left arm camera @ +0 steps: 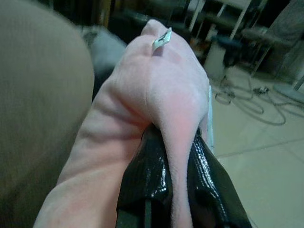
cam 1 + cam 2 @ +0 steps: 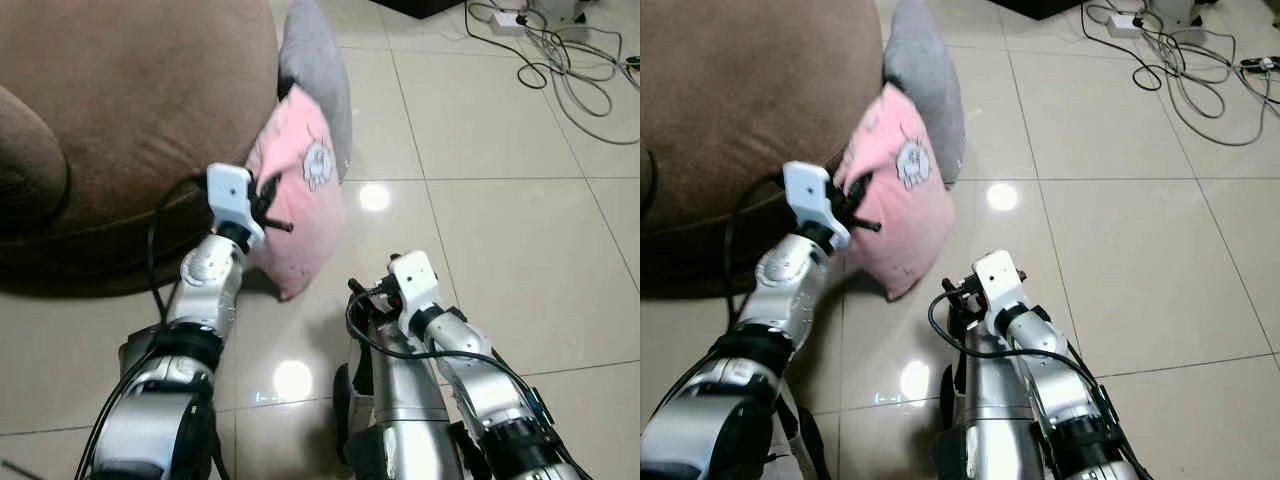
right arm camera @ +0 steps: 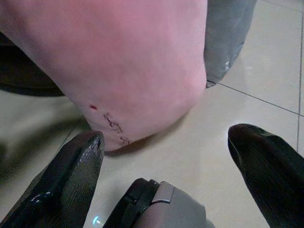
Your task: Move the pillow to the sofa from floor
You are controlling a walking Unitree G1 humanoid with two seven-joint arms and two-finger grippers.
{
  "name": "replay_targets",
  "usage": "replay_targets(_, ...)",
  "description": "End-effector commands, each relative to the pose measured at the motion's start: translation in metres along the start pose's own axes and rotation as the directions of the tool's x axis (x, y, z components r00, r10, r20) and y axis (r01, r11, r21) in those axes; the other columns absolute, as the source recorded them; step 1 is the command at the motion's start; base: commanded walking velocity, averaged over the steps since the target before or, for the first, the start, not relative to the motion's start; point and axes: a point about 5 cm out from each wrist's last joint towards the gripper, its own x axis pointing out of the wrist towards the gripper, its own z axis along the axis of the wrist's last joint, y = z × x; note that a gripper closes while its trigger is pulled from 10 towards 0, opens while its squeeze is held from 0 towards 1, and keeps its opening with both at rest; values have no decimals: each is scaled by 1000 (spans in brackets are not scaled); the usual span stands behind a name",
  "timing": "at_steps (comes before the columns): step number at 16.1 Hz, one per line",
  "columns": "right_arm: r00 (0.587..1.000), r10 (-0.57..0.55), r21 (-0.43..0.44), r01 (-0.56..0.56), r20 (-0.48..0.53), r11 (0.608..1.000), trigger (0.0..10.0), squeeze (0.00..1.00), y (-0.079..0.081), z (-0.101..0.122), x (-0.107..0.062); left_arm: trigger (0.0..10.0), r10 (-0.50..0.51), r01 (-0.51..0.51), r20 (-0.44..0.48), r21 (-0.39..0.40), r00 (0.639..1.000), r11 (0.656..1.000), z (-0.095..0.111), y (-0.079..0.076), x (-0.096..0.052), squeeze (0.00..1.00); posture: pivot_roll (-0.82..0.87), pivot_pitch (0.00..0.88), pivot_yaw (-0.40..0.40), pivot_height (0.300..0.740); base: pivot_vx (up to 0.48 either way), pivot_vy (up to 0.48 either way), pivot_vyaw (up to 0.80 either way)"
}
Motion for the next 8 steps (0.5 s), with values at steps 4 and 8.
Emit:
replay_targets(4,997,-47,17,48,-65,999,10000,0,-1,-18,2,0,-123,120,183,27,975,992,53,-28,11,0,-33,233,-160,472,0,0,0)
replay_targets(8,999,-39,57,41,-37,998,10000,0,1,-13,11,0,-79,70,220,48,972,996,83,-10,12,0,0,222,-166,472,0,0,0)
